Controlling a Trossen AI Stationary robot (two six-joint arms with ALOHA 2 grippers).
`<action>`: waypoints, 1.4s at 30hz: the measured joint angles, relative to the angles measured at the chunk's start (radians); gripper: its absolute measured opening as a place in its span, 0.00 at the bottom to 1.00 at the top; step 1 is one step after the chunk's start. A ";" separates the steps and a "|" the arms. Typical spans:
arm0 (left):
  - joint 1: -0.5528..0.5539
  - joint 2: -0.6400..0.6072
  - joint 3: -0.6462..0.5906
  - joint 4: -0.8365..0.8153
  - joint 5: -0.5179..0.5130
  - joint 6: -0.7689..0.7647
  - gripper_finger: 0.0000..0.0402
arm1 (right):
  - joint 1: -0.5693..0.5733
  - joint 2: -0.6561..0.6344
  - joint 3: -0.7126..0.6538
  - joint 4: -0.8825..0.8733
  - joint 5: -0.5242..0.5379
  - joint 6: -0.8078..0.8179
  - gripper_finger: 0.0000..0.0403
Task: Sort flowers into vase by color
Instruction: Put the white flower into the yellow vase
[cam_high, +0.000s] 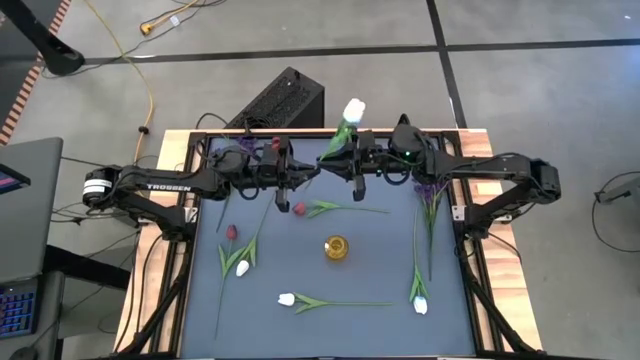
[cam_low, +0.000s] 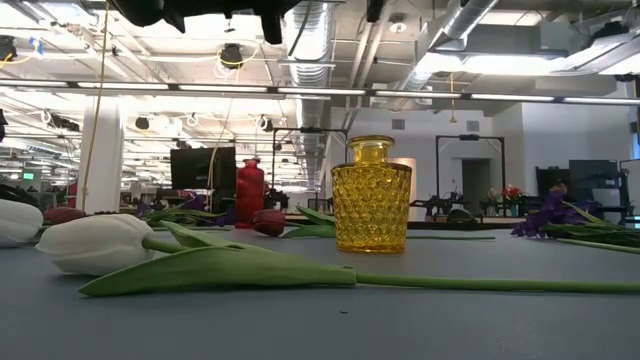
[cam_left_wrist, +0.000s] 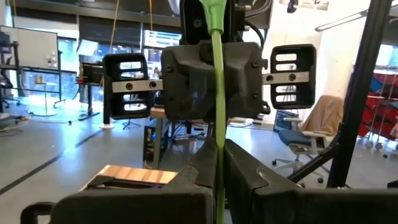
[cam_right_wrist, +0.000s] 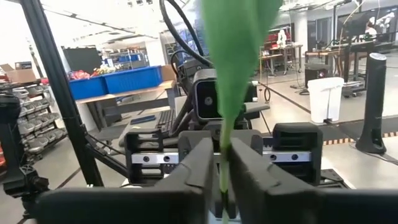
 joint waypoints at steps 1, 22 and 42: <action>0.000 0.000 0.000 0.000 -0.002 0.000 0.01 | 0.000 0.000 0.000 -0.001 0.000 0.003 0.11; 0.019 -0.172 0.000 -0.503 -0.008 0.122 0.60 | 0.015 -0.110 0.001 -0.309 -0.011 0.053 0.05; 0.048 -0.247 0.000 -0.780 0.010 0.158 0.66 | 0.369 -0.078 0.000 -0.486 0.428 0.034 0.05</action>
